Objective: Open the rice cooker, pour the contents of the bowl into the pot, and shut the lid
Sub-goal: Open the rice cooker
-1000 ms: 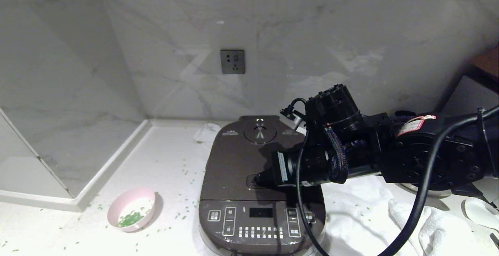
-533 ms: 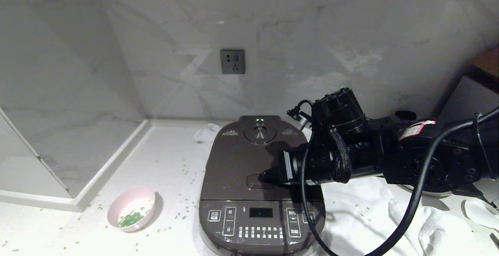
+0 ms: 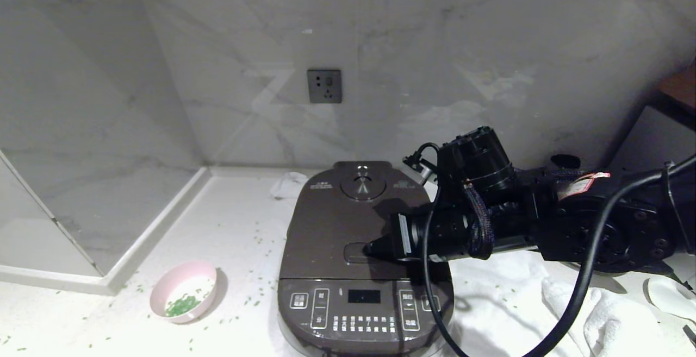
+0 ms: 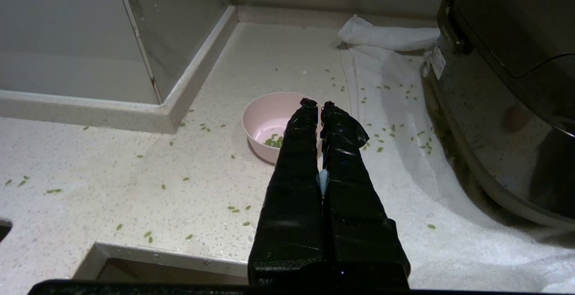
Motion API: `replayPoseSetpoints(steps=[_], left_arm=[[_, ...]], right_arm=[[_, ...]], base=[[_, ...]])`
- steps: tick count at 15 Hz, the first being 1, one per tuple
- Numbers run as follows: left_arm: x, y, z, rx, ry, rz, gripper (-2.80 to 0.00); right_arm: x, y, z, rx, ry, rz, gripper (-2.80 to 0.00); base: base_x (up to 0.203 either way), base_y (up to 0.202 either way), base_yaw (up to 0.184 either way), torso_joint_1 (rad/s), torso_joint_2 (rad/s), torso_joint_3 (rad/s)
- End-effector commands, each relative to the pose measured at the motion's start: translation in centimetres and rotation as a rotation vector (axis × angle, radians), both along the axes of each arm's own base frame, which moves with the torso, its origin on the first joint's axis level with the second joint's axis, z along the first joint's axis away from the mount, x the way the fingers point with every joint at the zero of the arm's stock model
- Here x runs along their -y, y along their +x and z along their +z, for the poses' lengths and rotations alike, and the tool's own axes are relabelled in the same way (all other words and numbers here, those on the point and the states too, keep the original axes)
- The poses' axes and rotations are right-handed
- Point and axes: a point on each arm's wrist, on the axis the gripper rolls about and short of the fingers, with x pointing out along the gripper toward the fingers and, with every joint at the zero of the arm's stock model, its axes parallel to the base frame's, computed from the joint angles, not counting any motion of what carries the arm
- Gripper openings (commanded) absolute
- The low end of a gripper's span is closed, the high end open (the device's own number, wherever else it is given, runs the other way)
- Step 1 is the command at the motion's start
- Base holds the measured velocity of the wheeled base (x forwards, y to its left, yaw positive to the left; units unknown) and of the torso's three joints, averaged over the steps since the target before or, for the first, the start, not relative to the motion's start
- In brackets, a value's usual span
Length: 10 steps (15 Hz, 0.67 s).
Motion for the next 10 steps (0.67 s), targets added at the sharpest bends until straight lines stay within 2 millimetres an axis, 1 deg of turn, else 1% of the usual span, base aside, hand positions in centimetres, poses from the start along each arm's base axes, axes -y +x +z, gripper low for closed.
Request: replayPoseSetpoints(steps=[1, 4, 6, 8, 10], left_arm=[[0.0, 0.1, -0.4, -0.015, -0.001, 0.000, -2.80], [0.0, 0.1, -0.4, -0.015, -0.001, 0.000, -2.80], [0.0, 0.1, -0.5, -0.016, -0.001, 0.000, -2.80], [0.0, 0.1, -0.4, -0.015, -0.001, 0.000, -2.80], [0.0, 0.1, -0.4, -0.015, -0.001, 0.000, -2.80]], right_arm=[[0.1, -0.1, -0.4, -0.017, -0.009, 0.000, -2.80], [0.1, -0.1, -0.6, -0.023, -0.013, -0.002, -2.80], [0.4, -0.1, -0.1, -0.010, -0.004, -0.008, -2.80], [0.6, -0.3, 1.1, 0.022, 0.019, -0.012, -2.80], [1.0, -0.8, 3.2, 0.078, 0.057, -0.015, -2.80]], base=[[0.000, 0.000, 0.000, 0.000, 0.00, 0.000], [0.000, 0.000, 0.000, 0.000, 0.00, 0.000], [0.000, 0.000, 0.000, 0.000, 0.00, 0.000], [0.000, 0.000, 0.000, 0.000, 0.00, 0.000], [0.000, 0.000, 0.000, 0.000, 0.00, 0.000]])
